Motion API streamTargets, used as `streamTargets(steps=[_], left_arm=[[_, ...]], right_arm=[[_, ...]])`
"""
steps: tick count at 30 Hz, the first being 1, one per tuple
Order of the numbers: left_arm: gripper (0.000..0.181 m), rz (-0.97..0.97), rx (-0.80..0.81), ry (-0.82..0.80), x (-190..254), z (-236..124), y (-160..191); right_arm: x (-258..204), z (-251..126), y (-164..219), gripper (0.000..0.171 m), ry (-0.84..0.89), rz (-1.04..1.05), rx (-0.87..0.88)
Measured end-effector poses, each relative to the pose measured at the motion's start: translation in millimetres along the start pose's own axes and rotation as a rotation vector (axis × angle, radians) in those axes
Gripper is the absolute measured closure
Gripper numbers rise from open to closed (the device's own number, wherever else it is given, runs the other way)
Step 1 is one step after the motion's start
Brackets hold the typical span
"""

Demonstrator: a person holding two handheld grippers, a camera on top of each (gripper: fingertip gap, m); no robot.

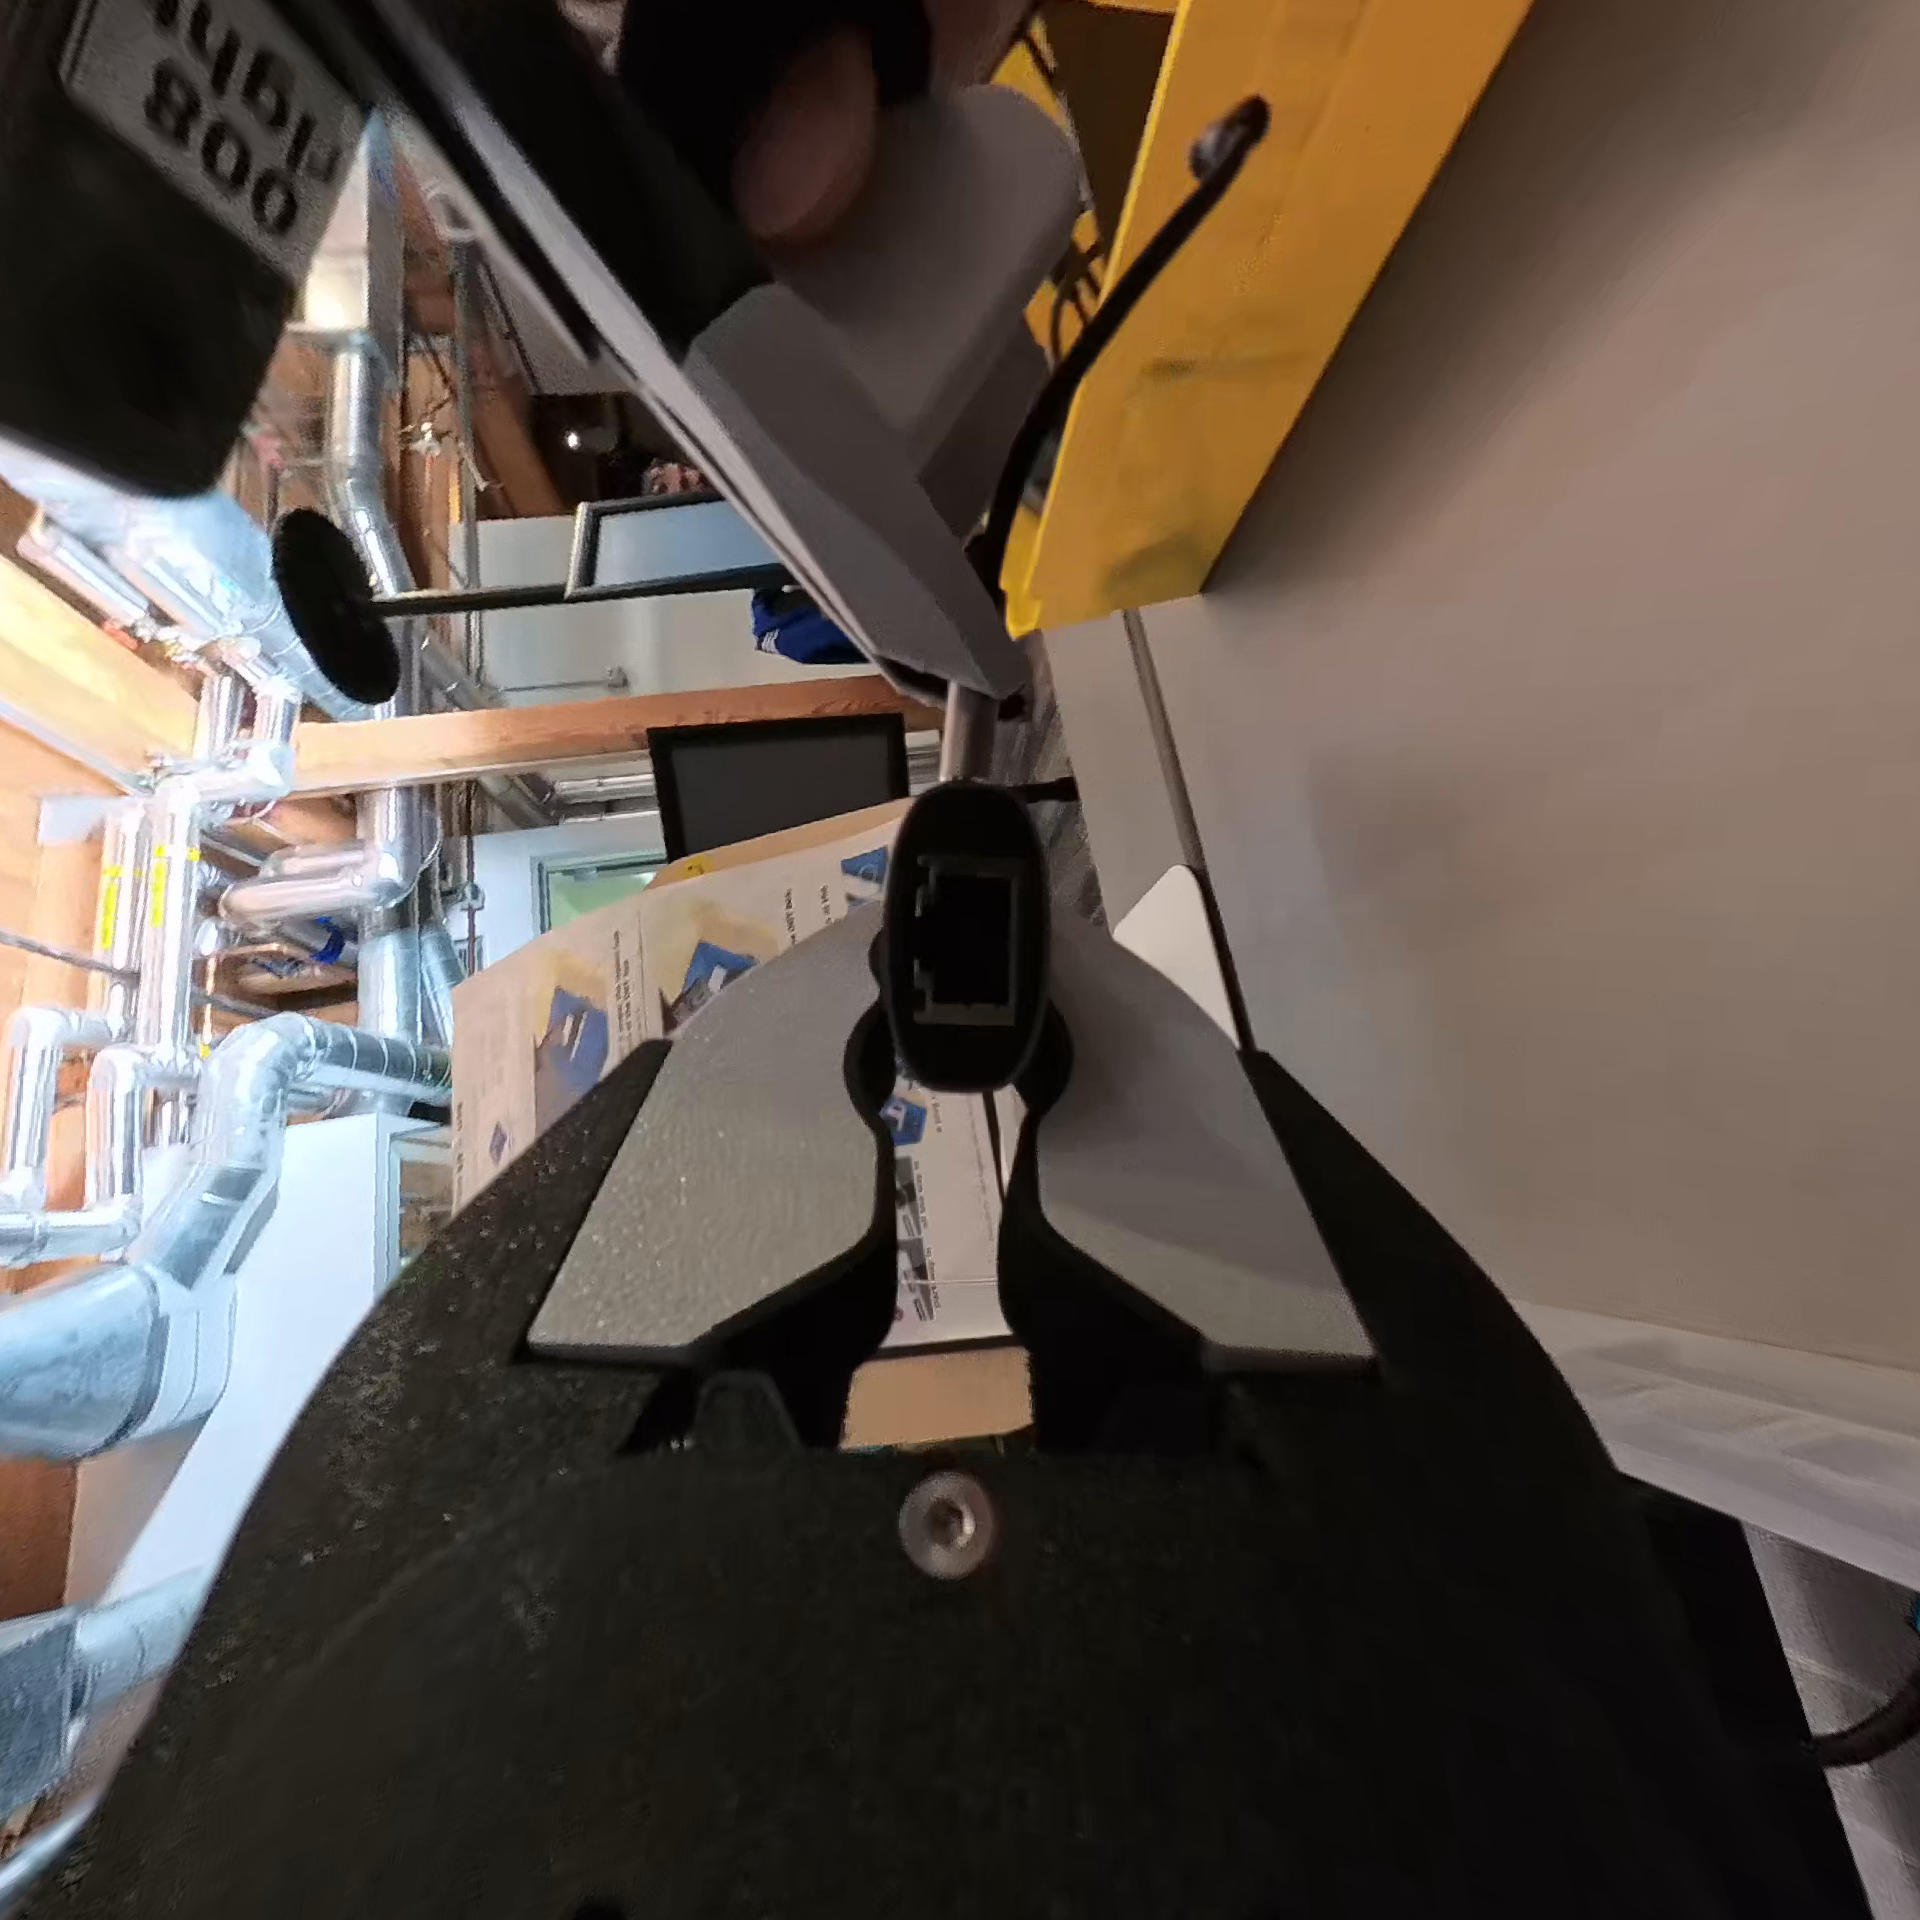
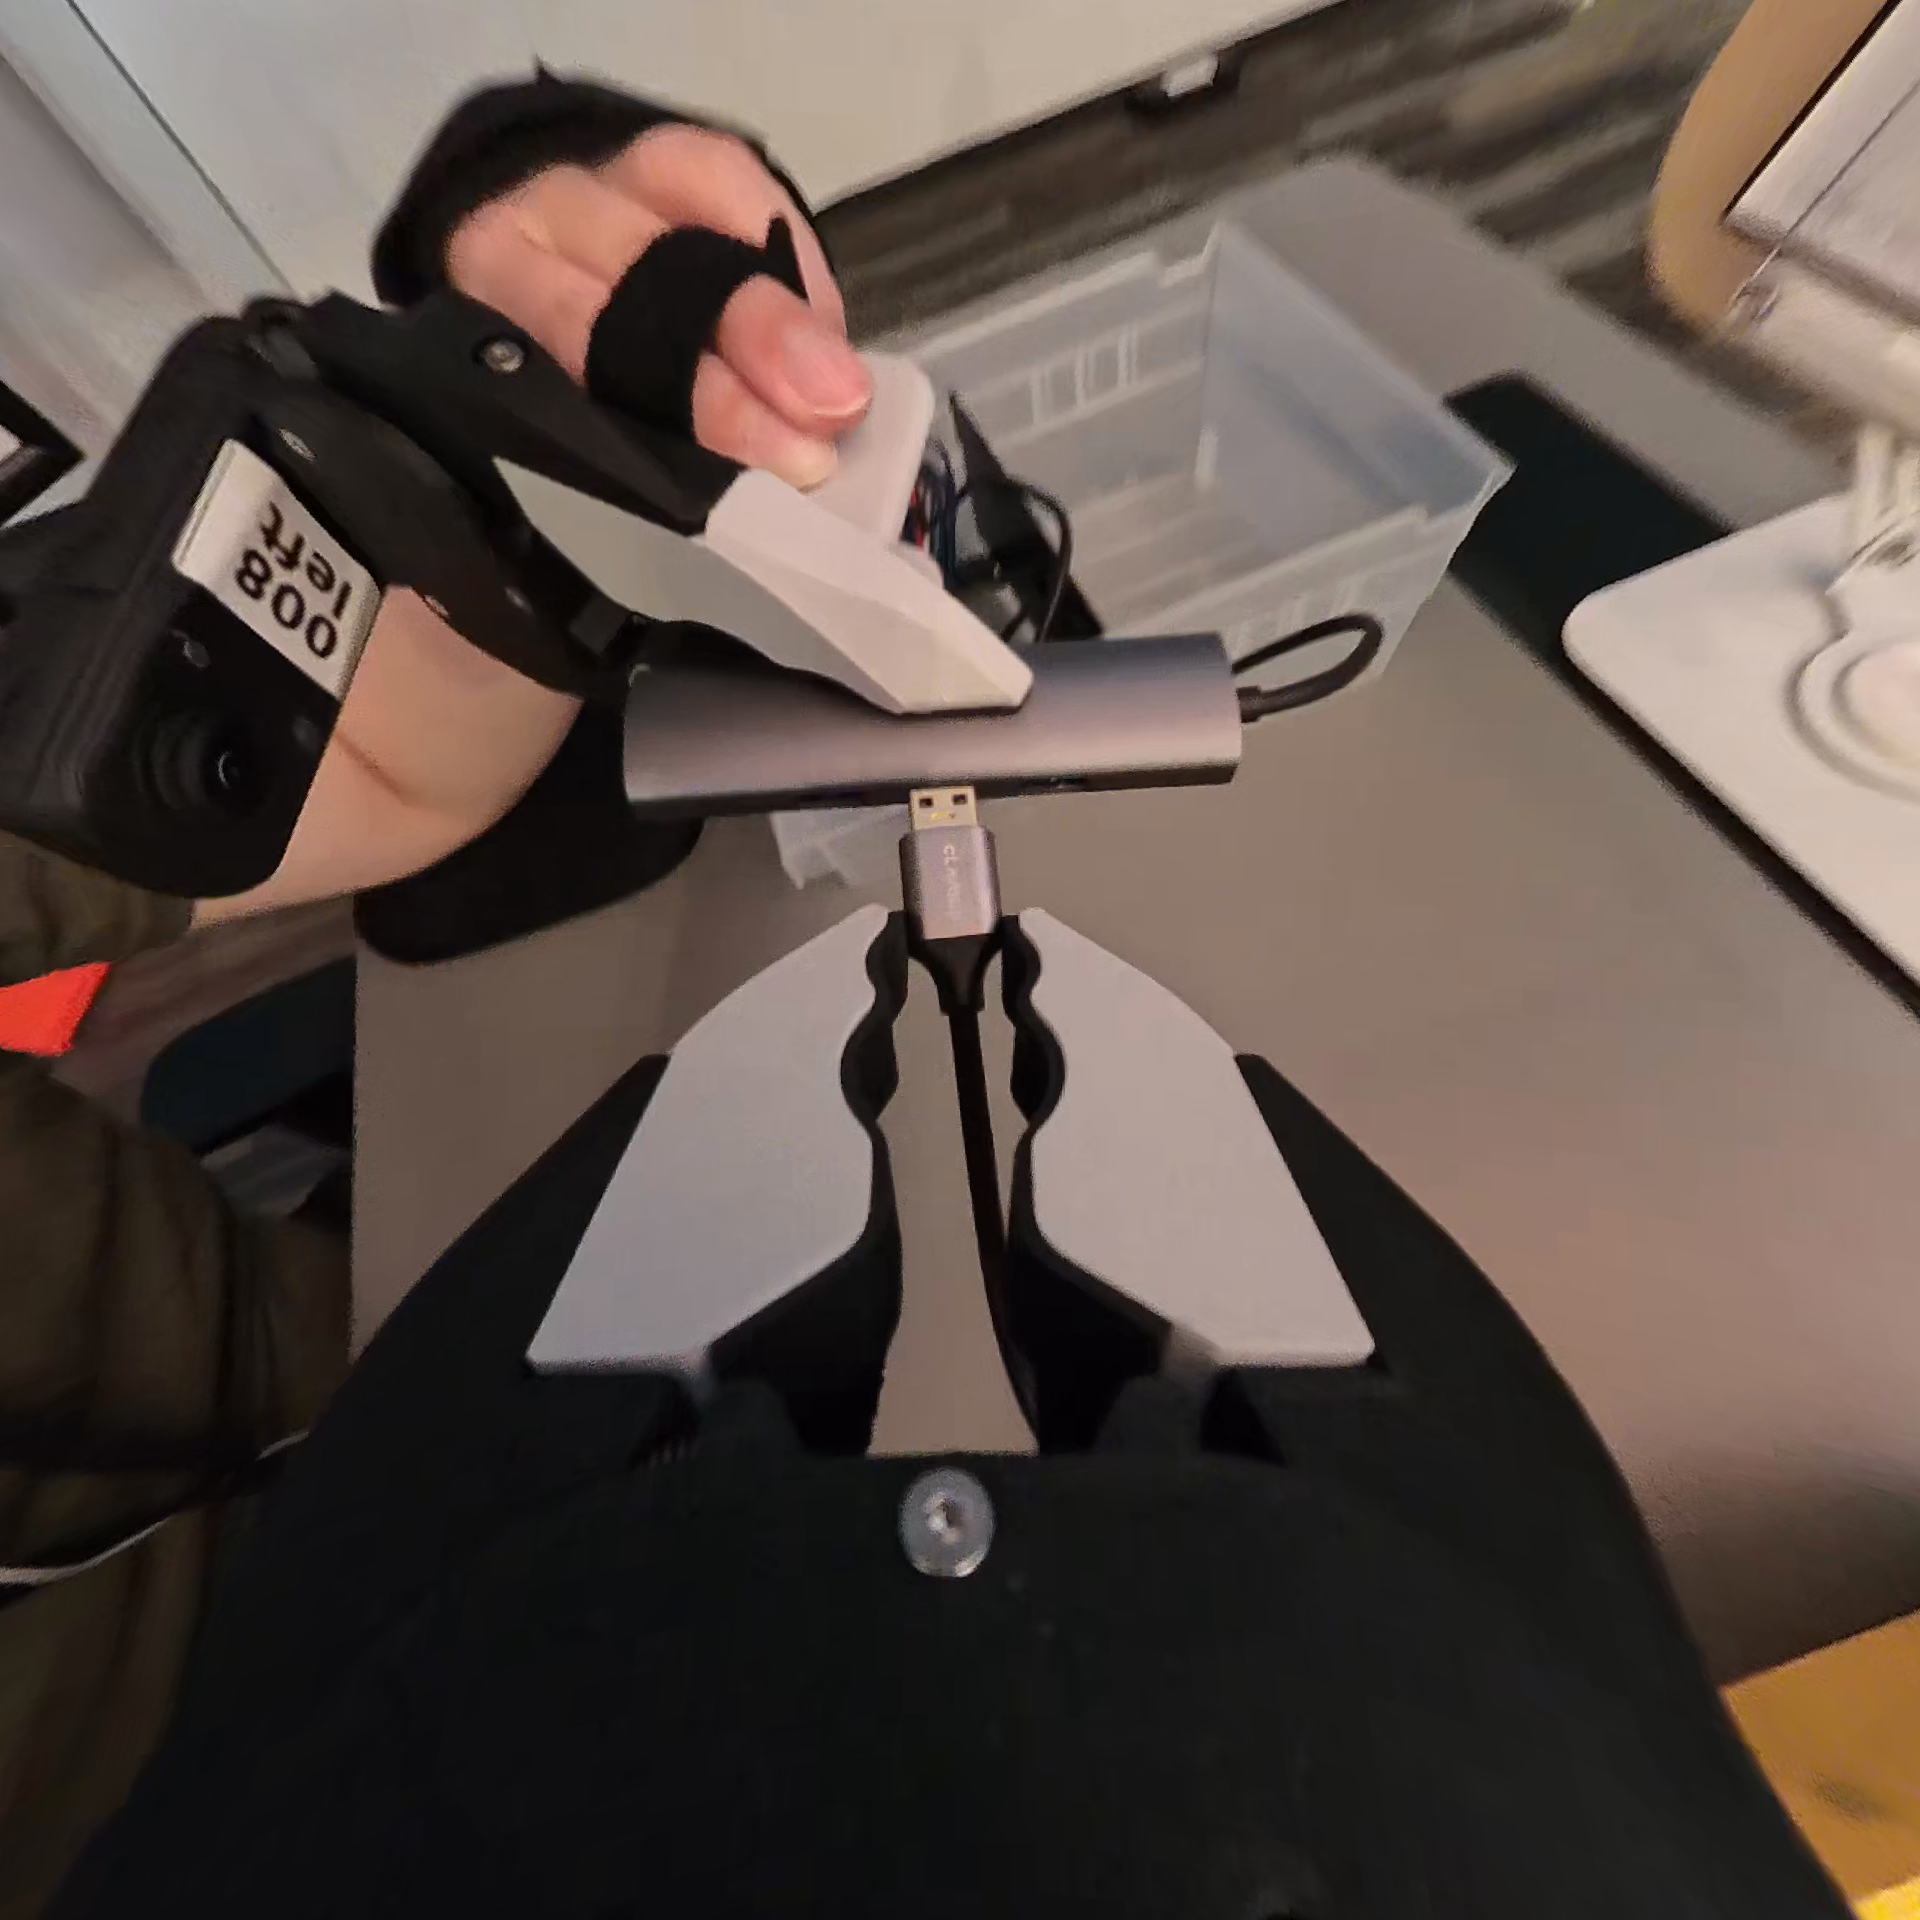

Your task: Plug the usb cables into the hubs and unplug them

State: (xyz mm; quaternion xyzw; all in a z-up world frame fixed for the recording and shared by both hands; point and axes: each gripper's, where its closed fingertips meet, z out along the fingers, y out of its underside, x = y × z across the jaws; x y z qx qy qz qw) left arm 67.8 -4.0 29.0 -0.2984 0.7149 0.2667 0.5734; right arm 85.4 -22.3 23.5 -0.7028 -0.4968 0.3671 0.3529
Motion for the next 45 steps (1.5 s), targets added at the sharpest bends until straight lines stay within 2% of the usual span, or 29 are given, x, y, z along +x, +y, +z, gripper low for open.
streamTargets(steps=[13,20,25,45], left_arm=[[0.164,-0.172,-0.029,-0.153,-34.3,-5.1,9.2],[0.164,-0.180,-0.030,-0.169,-39.1,-7.1,6.2],[0.164,-0.188,-0.008,-0.163,-38.4,-6.6,0.4],[0.164,-0.241,0.018,-0.244,-48.5,-5.7,-8.4]], right_arm=[[-2.4,-14.8,-40.1,0.154,0.065,-0.142,0.442],[-5.9,-20.6,-45.3,0.154,0.062,-0.214,0.582],[-10.2,-24.5,-46.3,0.154,0.027,-0.236,0.641],[-13.6,-34.9,-50.3,0.154,0.015,-0.272,0.671]])
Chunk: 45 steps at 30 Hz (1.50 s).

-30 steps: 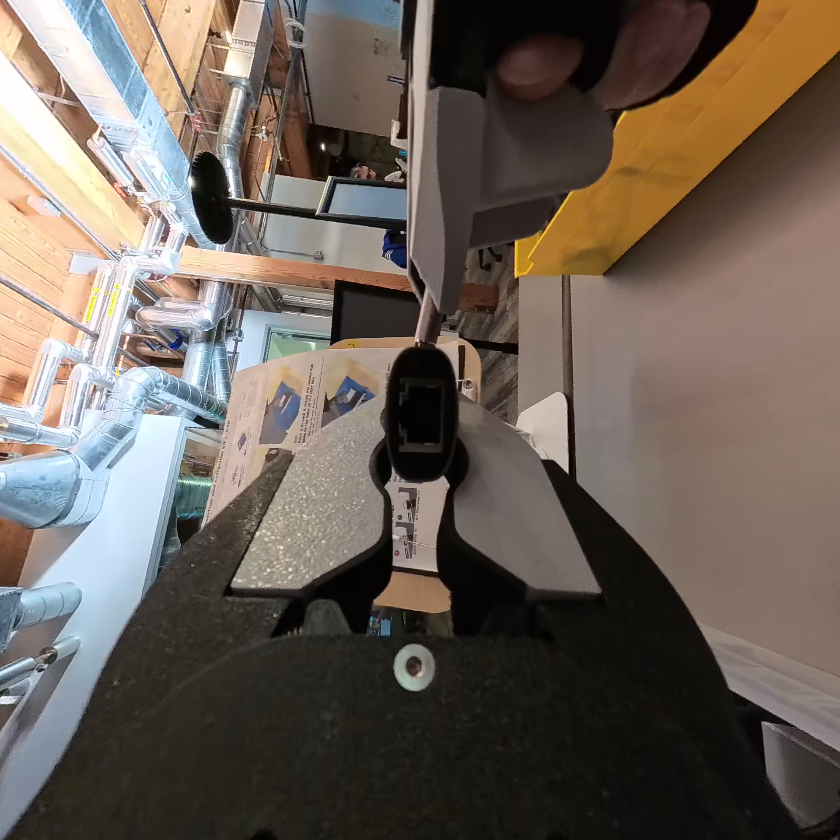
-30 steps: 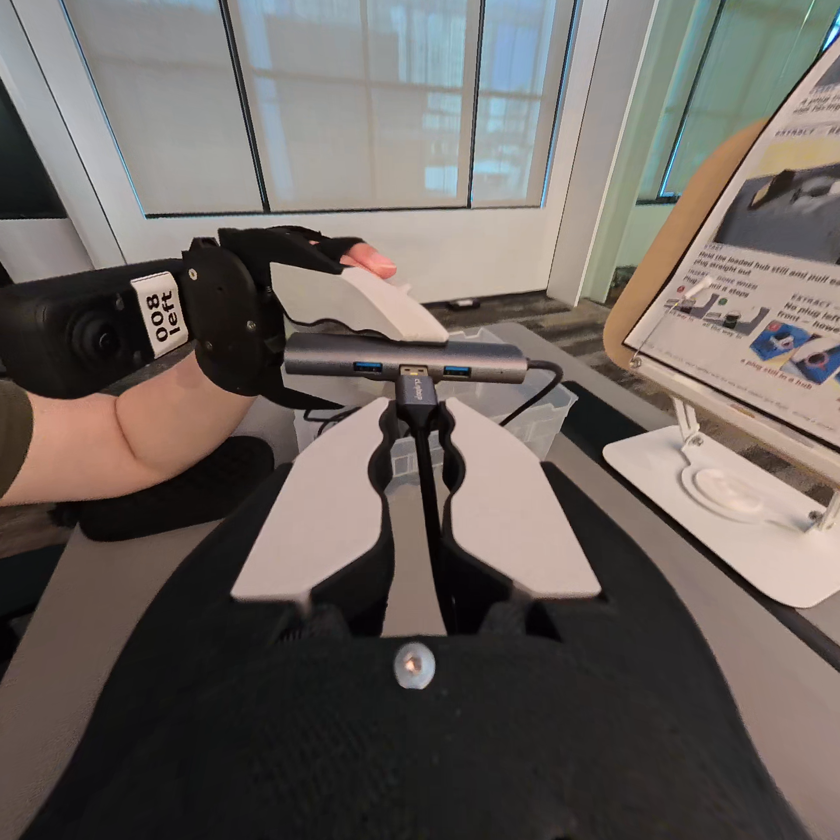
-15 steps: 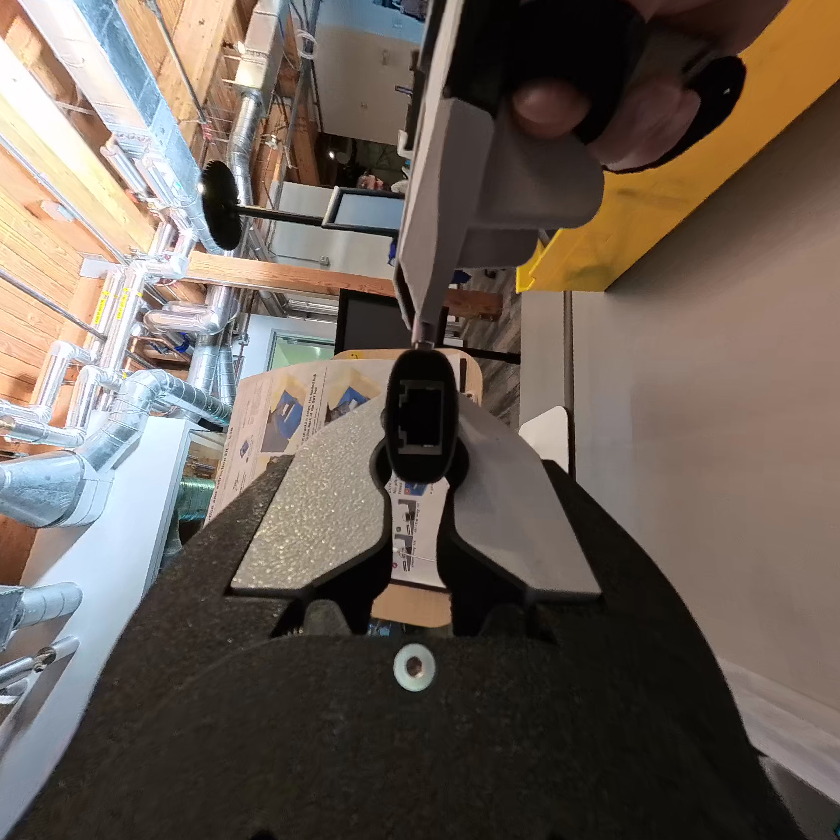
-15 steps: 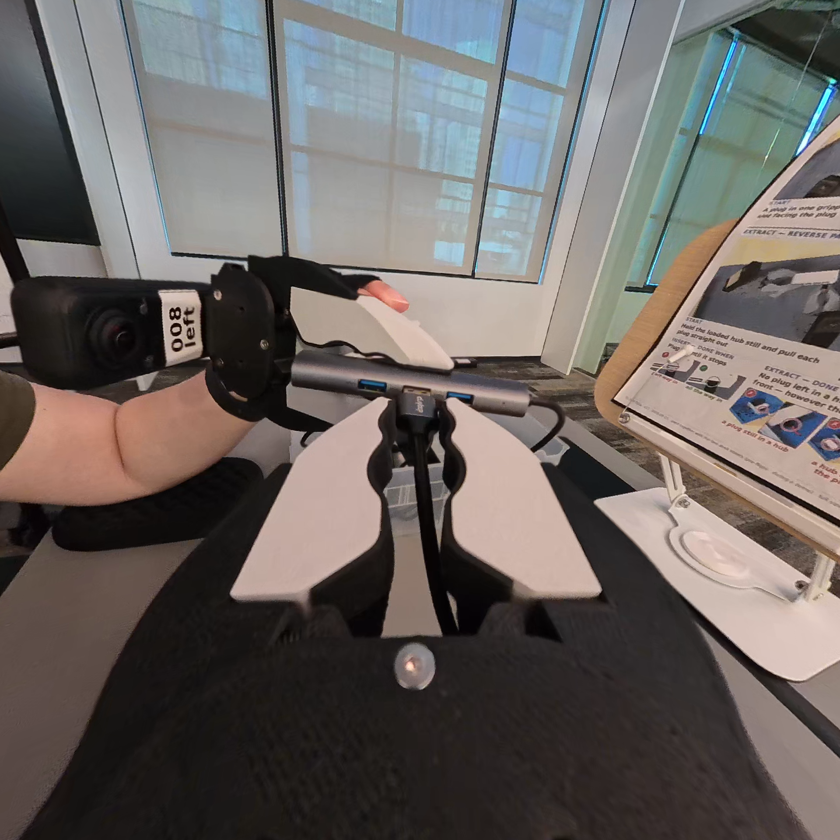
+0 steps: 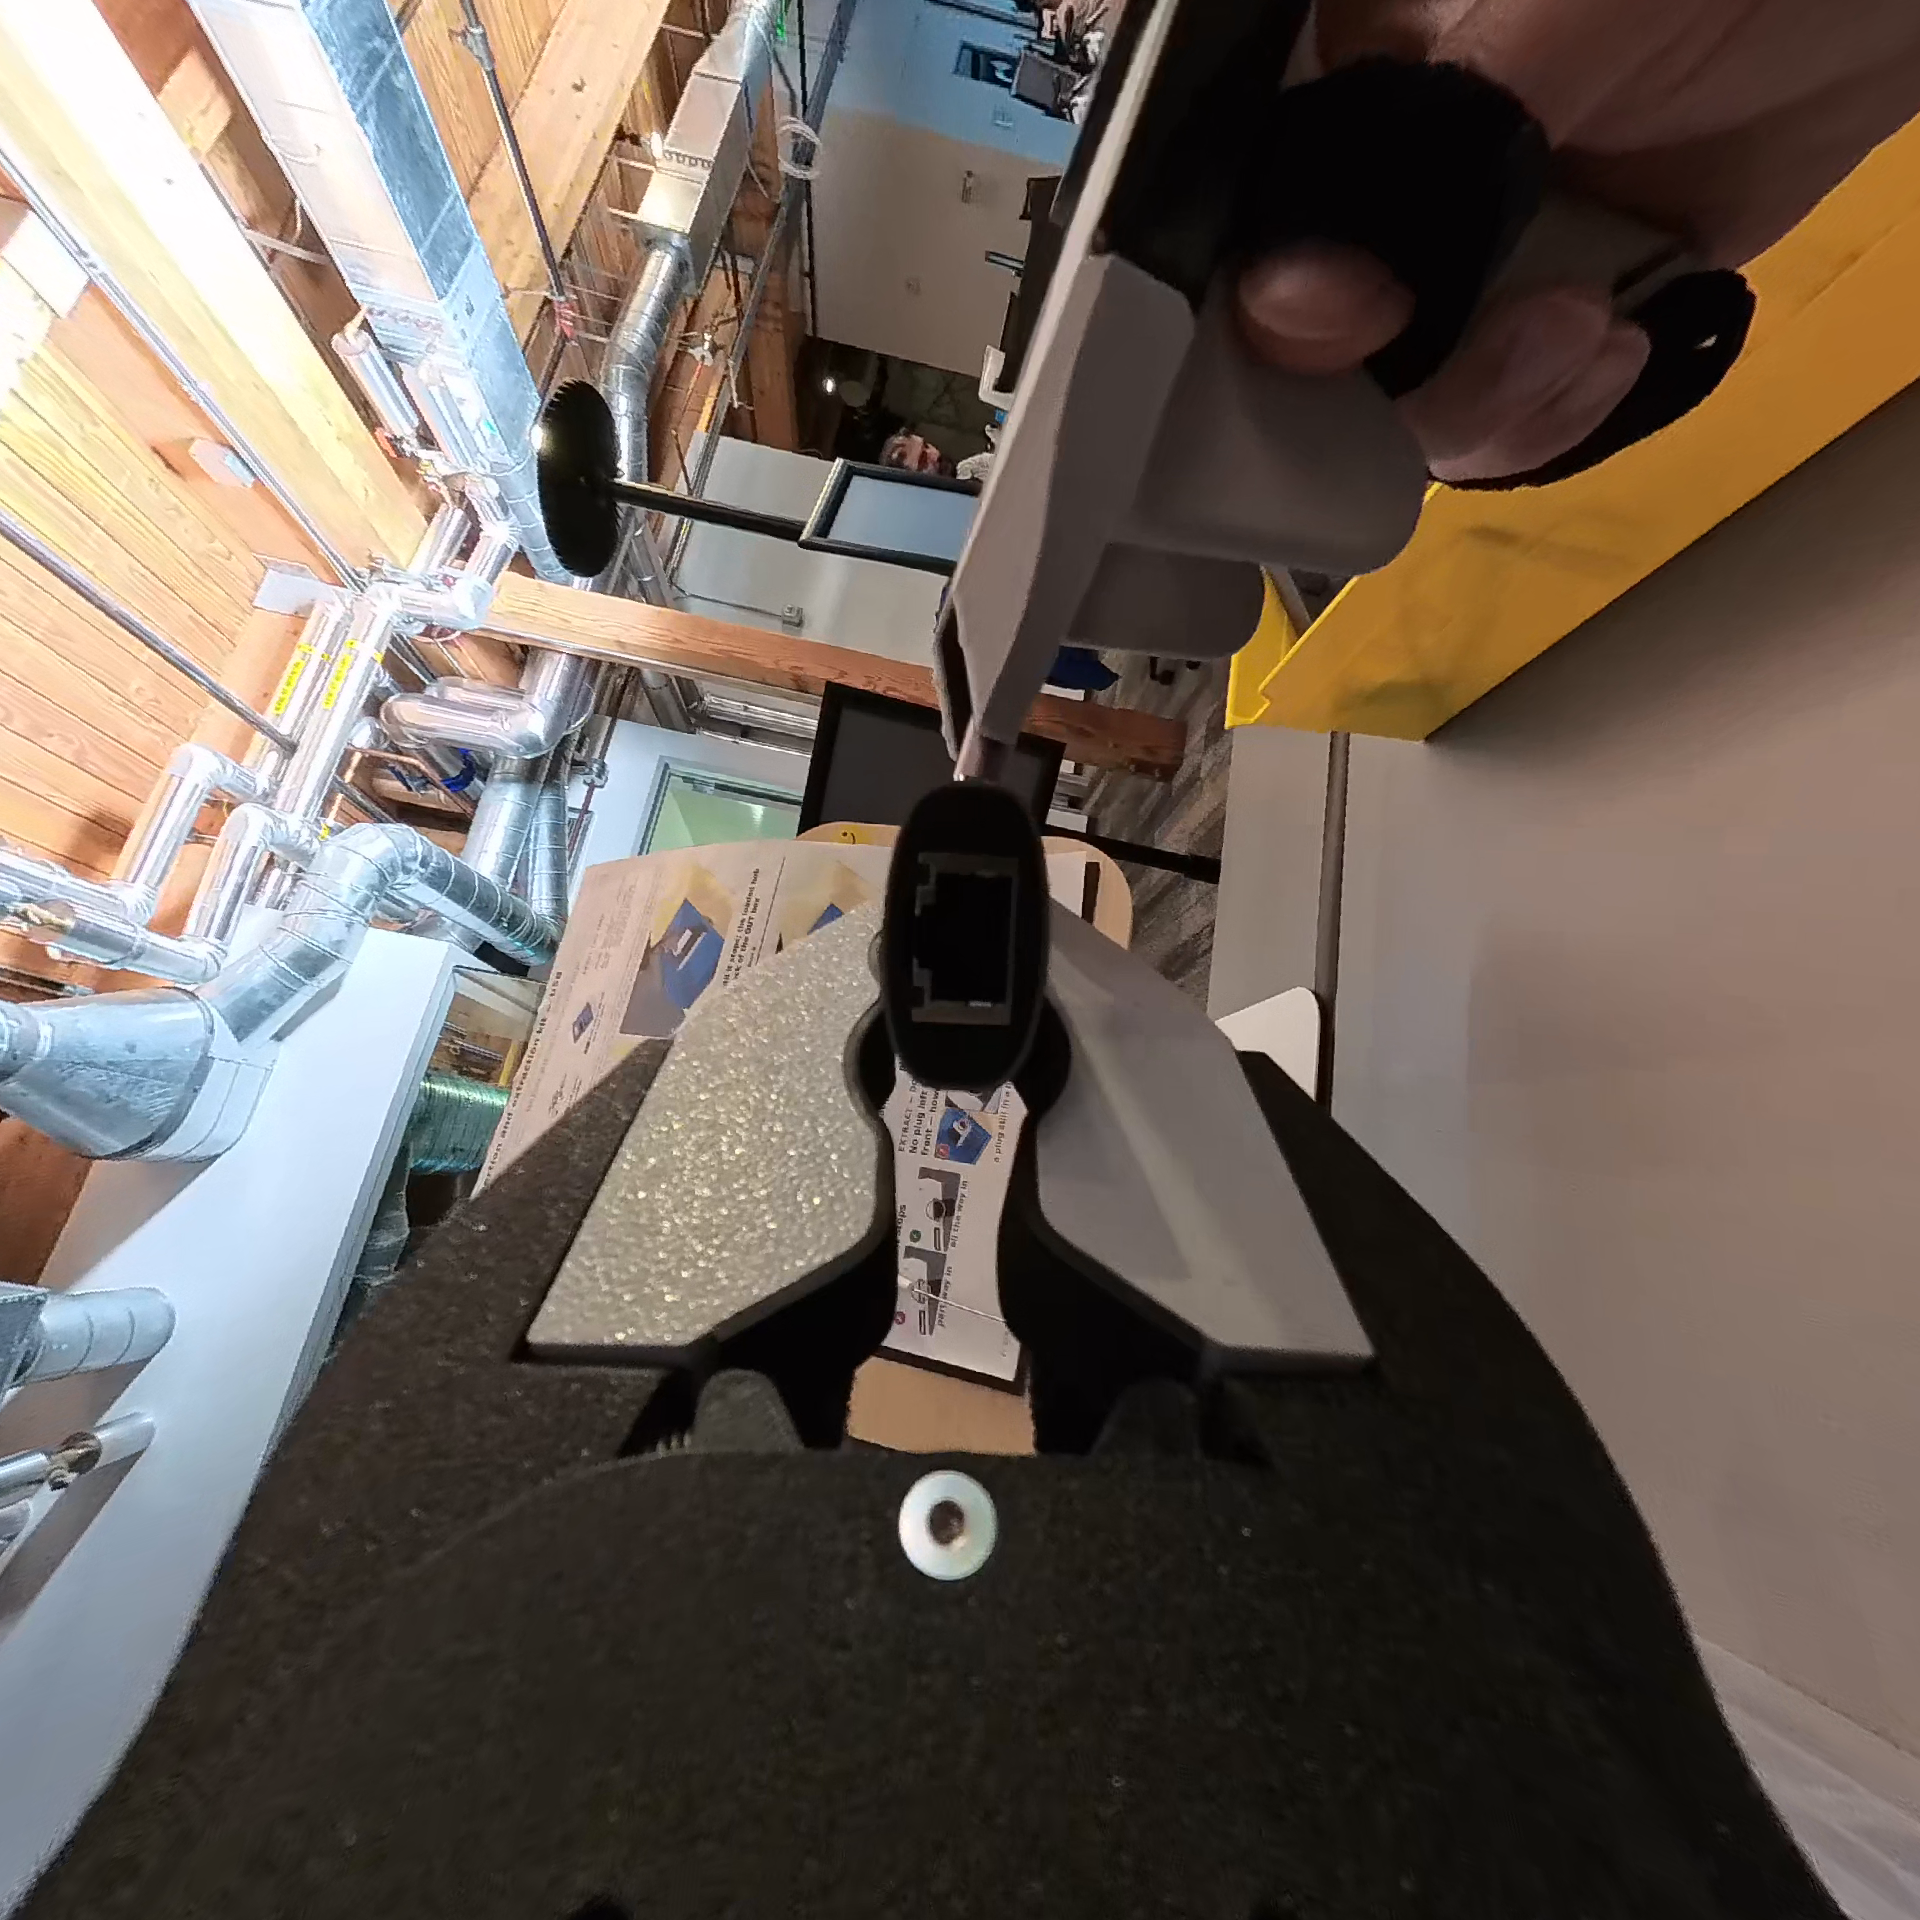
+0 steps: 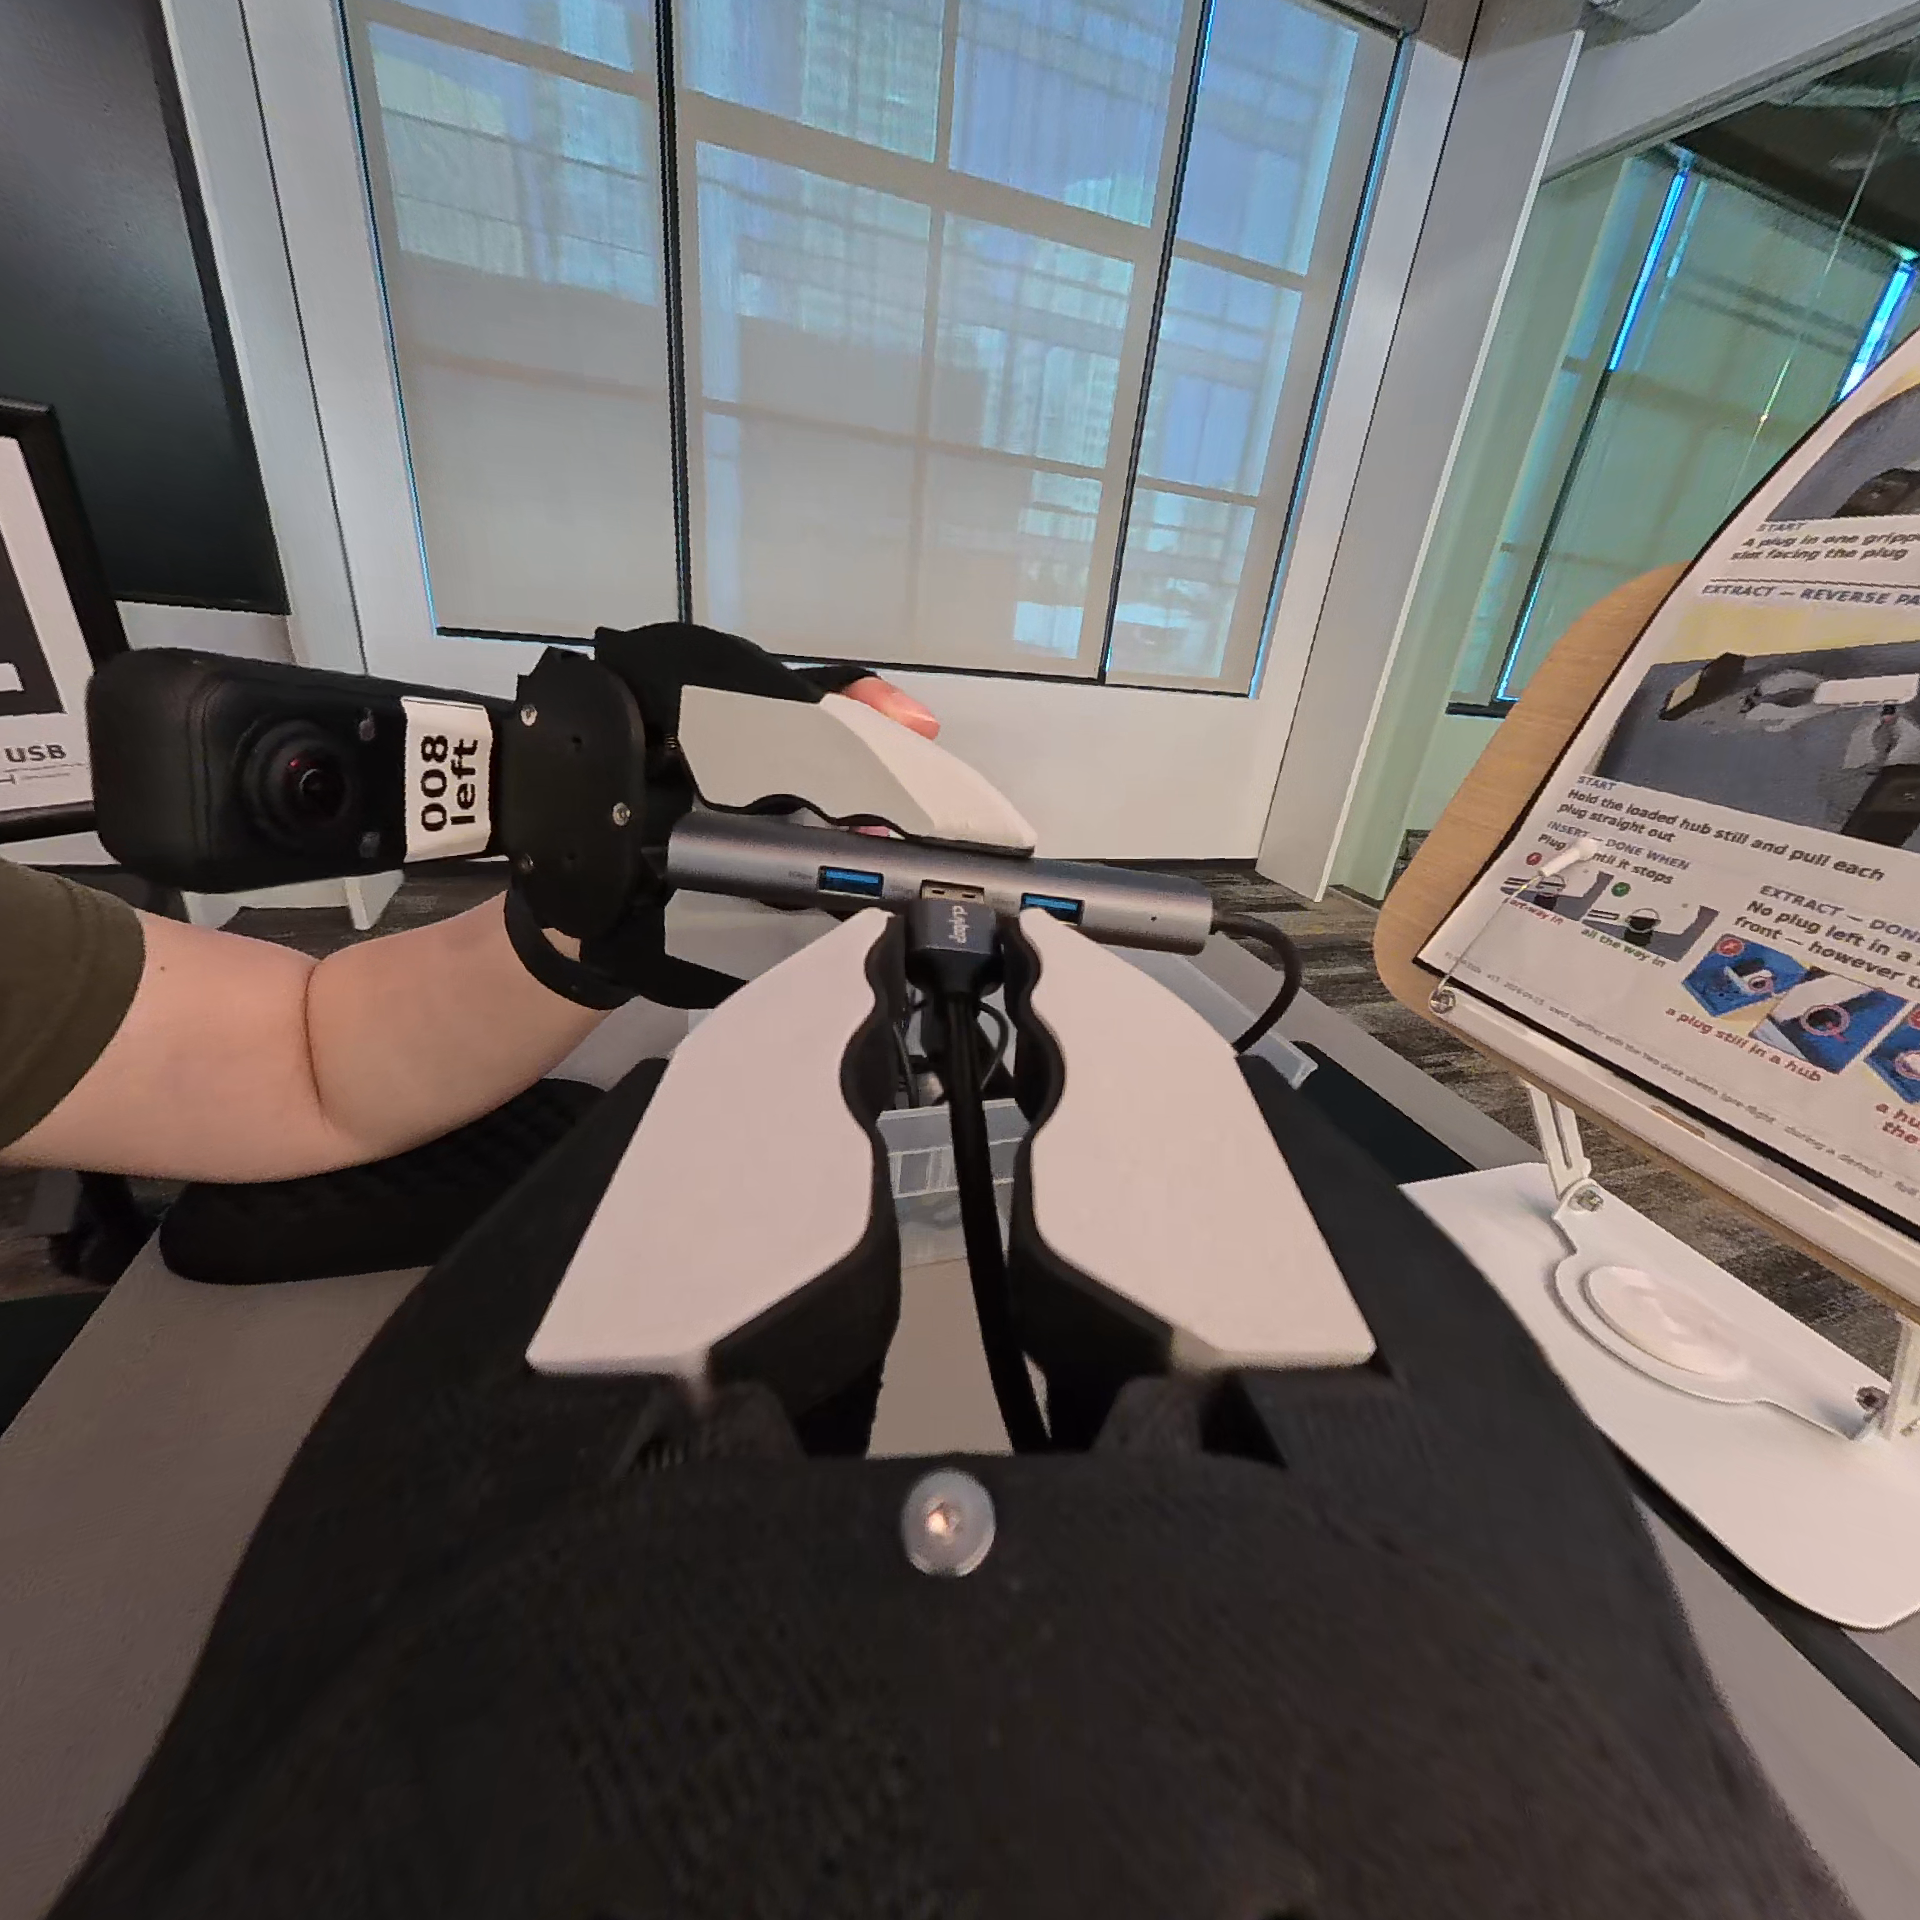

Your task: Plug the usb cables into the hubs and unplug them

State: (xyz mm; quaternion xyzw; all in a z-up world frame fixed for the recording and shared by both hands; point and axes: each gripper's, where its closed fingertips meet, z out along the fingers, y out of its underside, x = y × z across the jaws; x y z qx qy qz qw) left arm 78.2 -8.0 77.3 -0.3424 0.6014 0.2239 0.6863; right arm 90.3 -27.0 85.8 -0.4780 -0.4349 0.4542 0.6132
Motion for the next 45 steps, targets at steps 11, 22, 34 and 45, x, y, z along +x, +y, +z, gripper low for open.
streamTargets(steps=[11,22,34,45], left_arm=[[0.164,-0.021,-0.002,0.030,3.0,1.1,7.1],[0.164,-0.066,0.020,0.071,5.1,-1.1,21.1],[0.164,-0.091,0.057,0.091,9.6,-0.9,13.1],[0.164,-0.081,0.065,0.089,9.9,-1.5,9.6]], right_arm=[[4.4,0.3,3.7,0.154,0.033,-0.002,-0.101],[11.4,-3.0,6.6,0.154,0.110,0.007,-0.294],[4.8,0.6,8.3,0.154,0.095,0.005,-0.315],[3.4,1.7,9.0,0.154,0.087,0.011,-0.313]])
